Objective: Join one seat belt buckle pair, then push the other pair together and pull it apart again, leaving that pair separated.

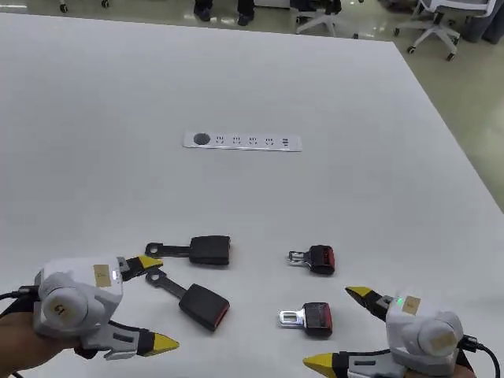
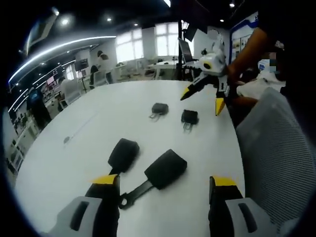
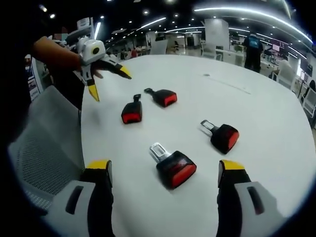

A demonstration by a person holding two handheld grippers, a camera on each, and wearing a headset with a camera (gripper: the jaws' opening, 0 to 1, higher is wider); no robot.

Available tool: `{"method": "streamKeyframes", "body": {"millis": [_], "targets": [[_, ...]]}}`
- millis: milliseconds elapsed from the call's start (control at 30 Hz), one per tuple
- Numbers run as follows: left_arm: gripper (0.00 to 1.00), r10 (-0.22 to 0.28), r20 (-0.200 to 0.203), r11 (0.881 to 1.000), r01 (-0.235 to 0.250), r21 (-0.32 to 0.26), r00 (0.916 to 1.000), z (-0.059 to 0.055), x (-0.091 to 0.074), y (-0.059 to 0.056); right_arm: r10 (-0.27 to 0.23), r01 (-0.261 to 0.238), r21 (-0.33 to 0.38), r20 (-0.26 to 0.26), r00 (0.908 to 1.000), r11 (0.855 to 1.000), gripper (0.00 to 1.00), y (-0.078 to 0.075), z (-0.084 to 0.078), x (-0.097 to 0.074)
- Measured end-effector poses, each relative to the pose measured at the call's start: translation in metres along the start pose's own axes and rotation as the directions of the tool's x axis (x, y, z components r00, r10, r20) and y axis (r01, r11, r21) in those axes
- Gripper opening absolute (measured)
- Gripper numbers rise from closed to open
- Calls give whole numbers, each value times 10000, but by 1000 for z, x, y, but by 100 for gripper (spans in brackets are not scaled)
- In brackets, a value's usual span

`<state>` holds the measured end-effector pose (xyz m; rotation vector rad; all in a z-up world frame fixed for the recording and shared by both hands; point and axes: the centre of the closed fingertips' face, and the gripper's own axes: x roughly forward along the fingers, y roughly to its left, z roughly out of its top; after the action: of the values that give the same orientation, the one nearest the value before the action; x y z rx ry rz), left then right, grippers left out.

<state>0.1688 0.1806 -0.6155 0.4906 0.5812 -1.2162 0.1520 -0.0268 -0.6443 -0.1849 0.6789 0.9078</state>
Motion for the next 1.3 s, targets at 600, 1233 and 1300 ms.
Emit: {"method": "streamKeyframes", "body": {"millis": [600,1233,1300], "targets": [[64,-2148,-1772,9462,2496,2061,9605,-29,70,3,2402,-2712,-1501,-1962,9507,9507,75,-8,-28,22],[34,-2075,-1758,9537,2390,1826,9623,-32,72,5,2543,-3190,-2708,-2481,9347,9082,35,-16,-24,28],[33,-2069,-1757,9581,2357,1625,9624,-31,72,5,2526,-3166,-2616,-2507,9345,9118,35,-17,-25,29]]}}
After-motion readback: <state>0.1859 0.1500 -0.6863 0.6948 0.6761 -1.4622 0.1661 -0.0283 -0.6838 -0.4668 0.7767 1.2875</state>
